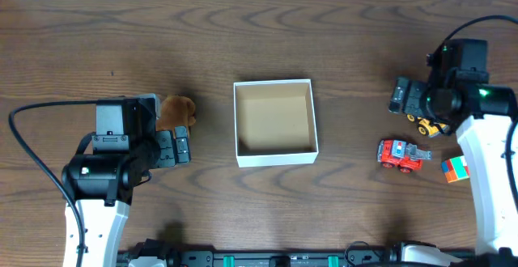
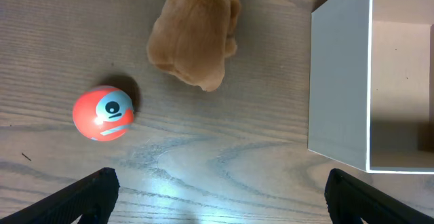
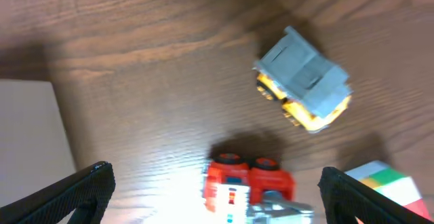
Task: Pack container
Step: 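Lower the right gripper onto the red fire truck and grasp it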
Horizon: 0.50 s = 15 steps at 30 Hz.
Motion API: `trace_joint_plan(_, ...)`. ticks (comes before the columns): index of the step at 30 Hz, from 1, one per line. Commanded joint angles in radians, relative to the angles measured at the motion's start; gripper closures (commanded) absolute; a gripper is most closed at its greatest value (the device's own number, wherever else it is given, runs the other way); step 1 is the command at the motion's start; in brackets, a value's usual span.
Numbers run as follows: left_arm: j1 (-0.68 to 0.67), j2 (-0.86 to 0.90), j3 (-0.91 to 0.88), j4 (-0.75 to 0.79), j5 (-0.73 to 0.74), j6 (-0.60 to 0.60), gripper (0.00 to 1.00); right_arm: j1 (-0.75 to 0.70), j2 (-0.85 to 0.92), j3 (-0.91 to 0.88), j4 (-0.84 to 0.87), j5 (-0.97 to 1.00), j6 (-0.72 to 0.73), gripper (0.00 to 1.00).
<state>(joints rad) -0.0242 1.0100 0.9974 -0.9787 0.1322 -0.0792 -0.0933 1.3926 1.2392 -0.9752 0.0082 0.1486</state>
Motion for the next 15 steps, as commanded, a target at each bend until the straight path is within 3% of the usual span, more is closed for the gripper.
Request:
trace_joint_plan(1, -0.001, 0.001, 0.016, -0.002, 0.010, -0.009, 0.02, -0.006, -0.057, 0.018, -0.010, -0.019, -0.184, 0.01)
trace_joint_plan(4, -0.001, 0.001, 0.016, -0.005, 0.010, -0.009, 0.02, -0.004, -0.102, 0.018, -0.048, -0.192, -0.528, 0.01)
trace_joint_plan(9, -0.001, 0.001, 0.016, -0.004, 0.010, -0.009, 0.02, -0.004, -0.143, 0.018, -0.112, -0.201, -0.853, 0.01)
trace_joint_plan(13, -0.001, 0.001, 0.016, -0.009, 0.011, -0.009, 0.02, -0.005, -0.109, 0.015, -0.217, -0.198, -1.033, 0.01)
trace_joint_plan(15, -0.001, 0.001, 0.016, -0.013, 0.011, -0.009, 0.02, -0.008, -0.075, 0.015, -0.235, -0.159, -1.055, 0.04)
